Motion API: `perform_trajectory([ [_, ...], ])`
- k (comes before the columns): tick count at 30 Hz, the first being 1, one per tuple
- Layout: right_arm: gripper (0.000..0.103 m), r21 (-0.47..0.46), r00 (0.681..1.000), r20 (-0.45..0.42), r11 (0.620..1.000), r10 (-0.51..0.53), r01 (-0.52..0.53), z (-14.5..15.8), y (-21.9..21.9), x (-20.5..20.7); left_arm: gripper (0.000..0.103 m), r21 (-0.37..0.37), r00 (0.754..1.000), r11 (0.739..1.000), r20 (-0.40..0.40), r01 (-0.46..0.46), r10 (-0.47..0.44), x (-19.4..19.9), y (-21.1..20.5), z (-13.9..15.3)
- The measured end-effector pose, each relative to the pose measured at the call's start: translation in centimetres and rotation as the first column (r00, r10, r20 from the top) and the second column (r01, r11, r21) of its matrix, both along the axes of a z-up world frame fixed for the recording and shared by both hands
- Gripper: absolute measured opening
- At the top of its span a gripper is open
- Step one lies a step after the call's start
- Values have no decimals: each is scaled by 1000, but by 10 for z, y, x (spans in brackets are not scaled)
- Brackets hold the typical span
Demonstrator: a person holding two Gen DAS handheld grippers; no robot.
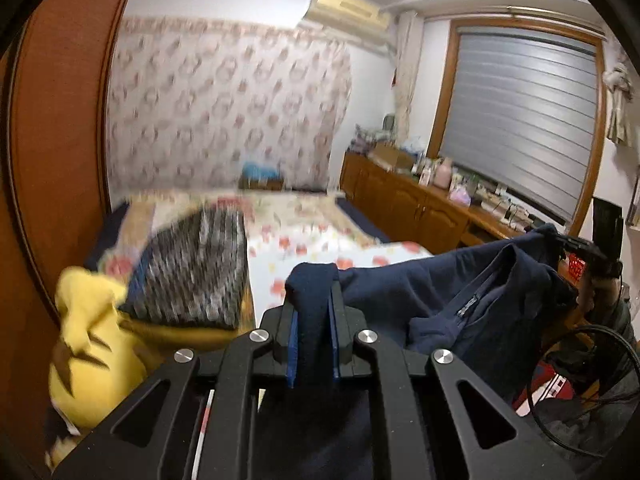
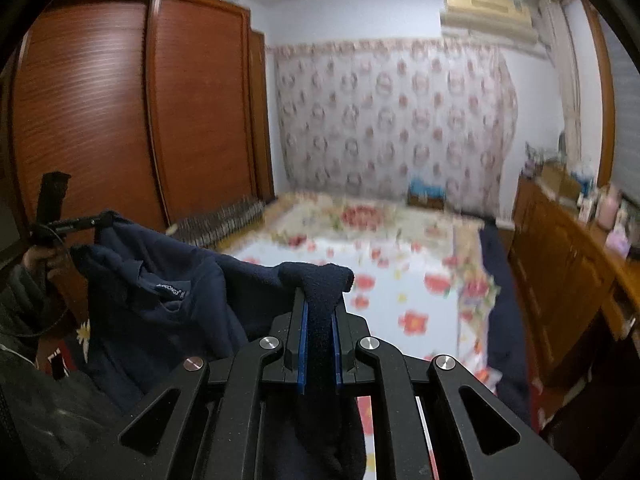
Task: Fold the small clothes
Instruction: 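Lift the shirt high with both tools to shake it out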
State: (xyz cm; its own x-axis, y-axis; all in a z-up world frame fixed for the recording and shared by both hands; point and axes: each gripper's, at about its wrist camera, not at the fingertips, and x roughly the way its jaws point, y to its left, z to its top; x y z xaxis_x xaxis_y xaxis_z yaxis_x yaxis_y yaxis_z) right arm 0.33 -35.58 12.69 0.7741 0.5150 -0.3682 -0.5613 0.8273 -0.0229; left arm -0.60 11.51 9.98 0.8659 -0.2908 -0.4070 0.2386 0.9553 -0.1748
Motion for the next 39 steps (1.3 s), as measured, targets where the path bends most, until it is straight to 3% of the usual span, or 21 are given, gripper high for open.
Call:
perform_trajectory([
  [6,9,16,990,138,1000,-19,17,60,-18,-37,13,40,988,999,151,-16,10,-24,-3,64],
  [10,9,20,972,232,999,-35,31,98,-24,-57,13,71,964,997,266,-29,9,-32,-8,111],
  [14,9,36,953,301,999,-46,36,122,-28,-77,13,64,938,997,346,-46,21,-39,-7,138],
  [20,9,31,936,346,998,-56,49,135,-28,-92,13,52,919,997,392,-64,38,-44,-1,150],
  [24,9,11,939,340,998,-54,54,117,-18,-75,13,51,922,996,384,-70,45,-40,-2,145],
  [30,9,-26,963,260,996,-74,83,105,-13,-20,13,65,955,994,287,-89,67,30,-5,113],
  [34,9,-61,985,142,992,-97,107,76,-6,58,13,92,979,991,189,-97,78,102,-12,74],
  [39,9,-100,991,-40,988,-126,121,3,6,174,13,143,994,983,29,-112,109,206,-24,-7],
])
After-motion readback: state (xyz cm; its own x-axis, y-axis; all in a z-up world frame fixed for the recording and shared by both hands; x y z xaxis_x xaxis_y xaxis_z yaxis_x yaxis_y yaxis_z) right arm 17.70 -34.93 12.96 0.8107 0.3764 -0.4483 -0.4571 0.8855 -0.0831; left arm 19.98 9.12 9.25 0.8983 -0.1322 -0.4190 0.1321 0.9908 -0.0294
